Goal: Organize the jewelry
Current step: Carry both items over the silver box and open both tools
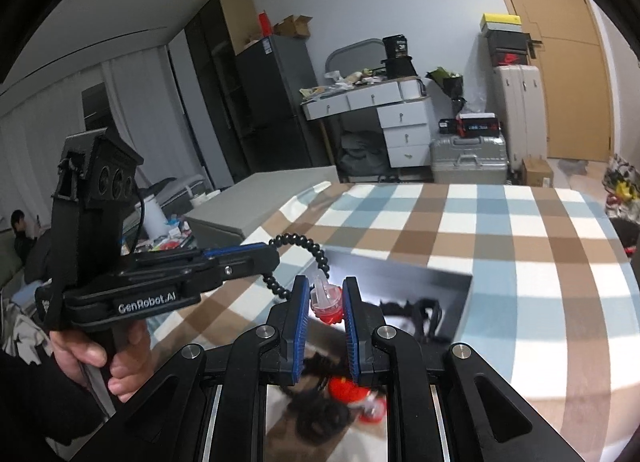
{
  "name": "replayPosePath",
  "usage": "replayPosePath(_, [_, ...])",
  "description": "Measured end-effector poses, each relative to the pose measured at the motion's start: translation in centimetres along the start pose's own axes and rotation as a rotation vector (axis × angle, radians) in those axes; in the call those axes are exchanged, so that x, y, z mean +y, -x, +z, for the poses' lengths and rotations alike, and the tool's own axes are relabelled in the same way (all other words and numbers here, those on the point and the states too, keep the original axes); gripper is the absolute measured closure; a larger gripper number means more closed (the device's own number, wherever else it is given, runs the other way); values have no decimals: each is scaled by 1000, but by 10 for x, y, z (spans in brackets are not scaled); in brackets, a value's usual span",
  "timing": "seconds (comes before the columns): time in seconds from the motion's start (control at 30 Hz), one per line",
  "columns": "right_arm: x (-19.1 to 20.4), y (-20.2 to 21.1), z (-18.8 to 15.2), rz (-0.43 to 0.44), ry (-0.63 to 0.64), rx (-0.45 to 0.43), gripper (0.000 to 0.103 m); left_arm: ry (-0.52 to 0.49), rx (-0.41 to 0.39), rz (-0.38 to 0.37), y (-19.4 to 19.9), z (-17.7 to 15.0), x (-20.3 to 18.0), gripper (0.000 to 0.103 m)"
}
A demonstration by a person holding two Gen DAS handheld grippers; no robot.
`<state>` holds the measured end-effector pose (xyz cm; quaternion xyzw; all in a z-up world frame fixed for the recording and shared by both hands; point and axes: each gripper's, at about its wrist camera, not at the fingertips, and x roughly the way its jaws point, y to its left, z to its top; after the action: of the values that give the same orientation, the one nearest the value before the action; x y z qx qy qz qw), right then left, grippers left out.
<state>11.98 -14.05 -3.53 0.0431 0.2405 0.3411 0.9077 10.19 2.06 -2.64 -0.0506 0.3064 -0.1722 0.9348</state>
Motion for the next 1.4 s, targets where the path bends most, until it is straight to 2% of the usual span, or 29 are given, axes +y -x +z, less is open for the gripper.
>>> replayPosePath(0.23, [-16,-31,16,16,-33,26,87,7,16,2,-15,8,9,98])
replayPosePath(0.63, [-42,-62,17,5,-82,70,87,4,66,-3,-39,11,14,98])
replayPosePath(0.73, [-44,-69,13,-15,-75,85,87,5,88,-30,-43,11,13,98])
replayPosePath(0.97, [-51,-79,9,-20,-109,112,87,-3,108,-41,-50,10,11,98])
replayPosePath(1.23, [-52,-85,6,-29,-126,142,85,4,160,-114,-57,6,15,98])
replayPosePath(1.3, [-52,-82,6,-35,-131,132,82,-17,167,-103,-56,7,12,92])
replayPosePath(1.33, [-51,-79,7,-48,-131,124,74,-29,169,-88,-55,7,11,78])
replayPosePath(1.37, [-52,-76,7,-51,-134,115,70,-38,163,-75,-53,7,9,61])
replayPosePath(1.4, [-51,-74,8,-52,-138,108,65,-38,148,-71,-49,7,9,55])
